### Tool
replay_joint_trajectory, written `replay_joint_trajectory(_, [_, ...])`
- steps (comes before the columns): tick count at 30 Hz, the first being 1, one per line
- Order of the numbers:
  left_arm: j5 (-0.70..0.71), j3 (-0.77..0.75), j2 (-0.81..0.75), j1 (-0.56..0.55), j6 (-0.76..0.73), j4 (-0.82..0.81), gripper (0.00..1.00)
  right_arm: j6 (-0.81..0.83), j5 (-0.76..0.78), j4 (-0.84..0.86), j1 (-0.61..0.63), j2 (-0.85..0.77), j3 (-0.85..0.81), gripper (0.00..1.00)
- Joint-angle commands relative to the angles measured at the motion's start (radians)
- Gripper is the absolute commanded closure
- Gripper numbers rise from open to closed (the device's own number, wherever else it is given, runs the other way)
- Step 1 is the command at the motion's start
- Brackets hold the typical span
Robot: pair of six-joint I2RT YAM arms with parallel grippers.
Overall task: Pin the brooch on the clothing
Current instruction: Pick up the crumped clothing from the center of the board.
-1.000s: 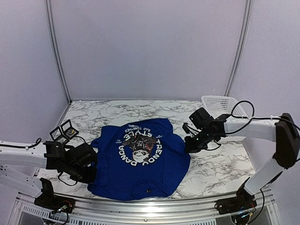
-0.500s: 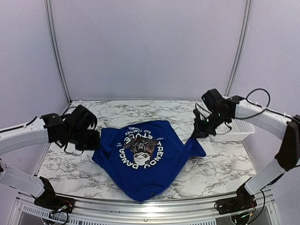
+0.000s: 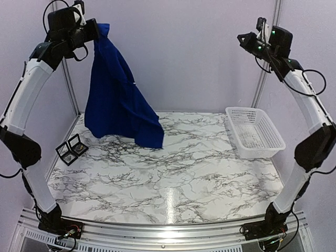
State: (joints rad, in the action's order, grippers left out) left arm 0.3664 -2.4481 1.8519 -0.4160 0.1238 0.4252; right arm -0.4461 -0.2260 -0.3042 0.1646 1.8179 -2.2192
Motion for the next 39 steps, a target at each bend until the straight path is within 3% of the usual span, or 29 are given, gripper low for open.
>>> replay_joint_trajectory(1, [-0.064, 0.219, -0.095, -0.004, -0.017, -0.013, 1.00, 0.064, -0.050, 0.140, 0.075, -0.167, 0.349, 1.00])
replay_joint_trajectory(5, [-0.160, 0.438, -0.176, -0.071, 0.052, -0.049, 1.00, 0.187, -0.089, 0.115, 0.179, -0.218, 0.575, 1.00])
replay_joint_trajectory(8, [-0.175, 0.378, -0.142, -0.189, 0.004, -0.047, 1.00, 0.262, -0.117, 0.105, 0.252, -0.212, 0.660, 1.00])
replay_joint_trajectory(14, [-0.148, 0.159, -0.058, -0.383, -0.074, -0.042, 1.00, 0.275, -0.214, 0.199, 0.341, -0.270, 0.911, 0.90])
replay_joint_trajectory(20, [-0.082, 0.125, -0.071, -0.506, -0.085, -0.046, 1.00, 0.326, -0.213, 0.185, 0.429, -0.412, 1.148, 0.76])
replay_joint_trajectory(26, [0.033, 0.295, -0.155, -0.520, -0.061, -0.065, 1.00, 0.375, -0.221, 0.283, 0.446, -0.600, 1.411, 0.60])
replay_joint_trajectory(31, [-0.021, 0.452, -0.200, -0.520, 0.059, -0.082, 1.00, 0.359, -0.122, 0.538, 0.447, -0.731, 1.647, 0.43])
replay_joint_trajectory(34, [-0.024, 0.538, -0.214, -0.520, 0.113, -0.088, 1.00, 0.316, -0.027, 0.618, 0.448, -0.754, 1.742, 0.41])
replay_joint_trajectory(39, [-0.002, 0.659, -0.235, -0.517, 0.164, -0.092, 1.00, 0.197, 0.056, 0.565, 0.448, -0.756, 1.807, 0.41])
